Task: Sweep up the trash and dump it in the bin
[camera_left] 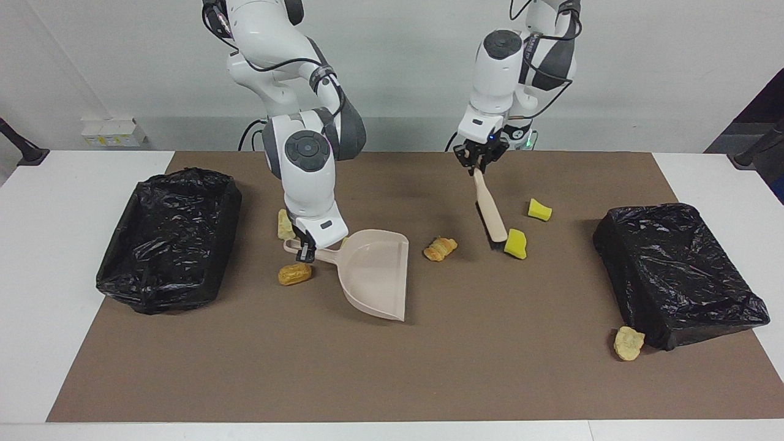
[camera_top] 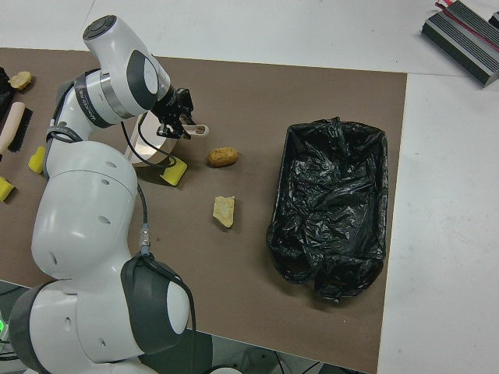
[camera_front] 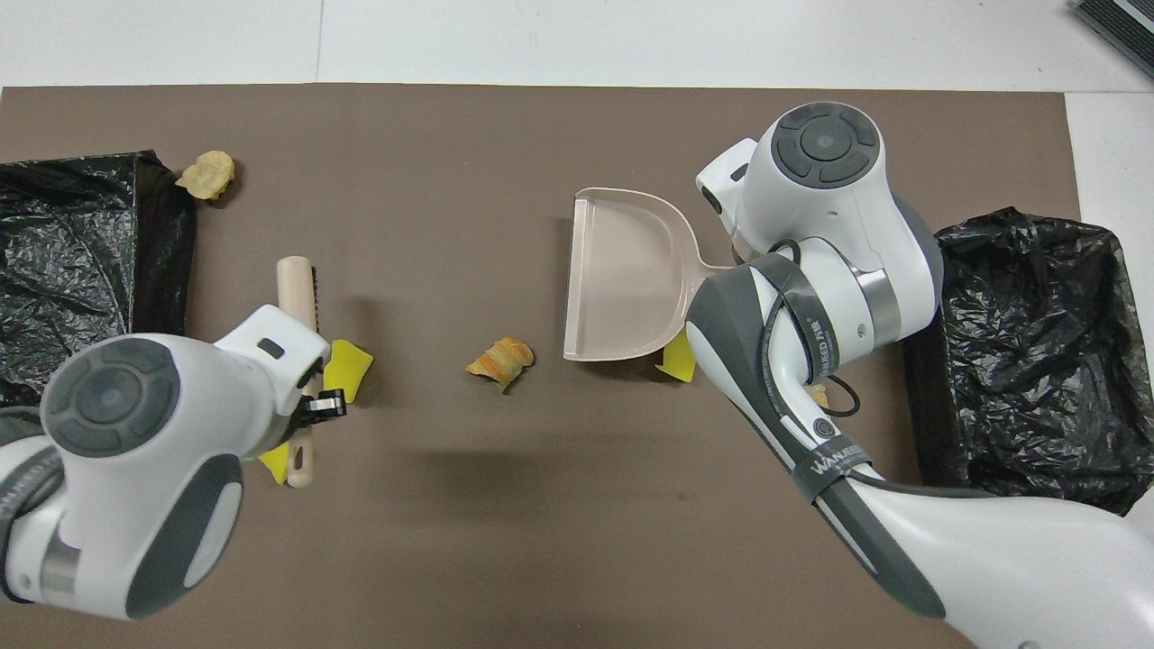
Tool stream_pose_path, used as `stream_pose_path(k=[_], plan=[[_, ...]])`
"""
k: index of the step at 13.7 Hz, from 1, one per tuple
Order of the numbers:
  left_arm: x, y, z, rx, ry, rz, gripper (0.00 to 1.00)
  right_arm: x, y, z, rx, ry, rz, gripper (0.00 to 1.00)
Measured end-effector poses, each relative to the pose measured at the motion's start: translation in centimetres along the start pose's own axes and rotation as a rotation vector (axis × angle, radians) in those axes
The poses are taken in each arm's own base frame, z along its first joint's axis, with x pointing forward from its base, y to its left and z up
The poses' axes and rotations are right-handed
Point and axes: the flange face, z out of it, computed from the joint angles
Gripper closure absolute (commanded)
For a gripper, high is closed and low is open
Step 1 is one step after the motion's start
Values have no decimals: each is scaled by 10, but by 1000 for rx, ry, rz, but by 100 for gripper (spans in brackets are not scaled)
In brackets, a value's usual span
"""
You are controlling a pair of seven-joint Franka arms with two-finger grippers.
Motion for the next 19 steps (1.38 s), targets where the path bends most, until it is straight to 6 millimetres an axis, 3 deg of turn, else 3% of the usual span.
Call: stream_pose_path(k=[2, 6, 9, 11, 14, 19], plan=[[27, -29, 11, 83, 8, 26, 100, 1, -1, 1, 1, -3, -2, 100], [77, -52, 52, 232, 40, 104, 100, -1, -1, 4, 5, -5, -1, 100], [136, -85, 47, 225, 136, 82, 100, -2, -3, 10, -12, 6, -3, 100], [165, -89, 50, 230, 181, 95, 100, -2, -6, 11, -11, 5, -4, 100], [194, -81, 72, 200, 209, 120, 100, 4, -17, 18, 5, -5, -22, 100], [221, -95, 101, 208, 223, 190, 100, 26, -48, 21, -1, -6, -80, 100]])
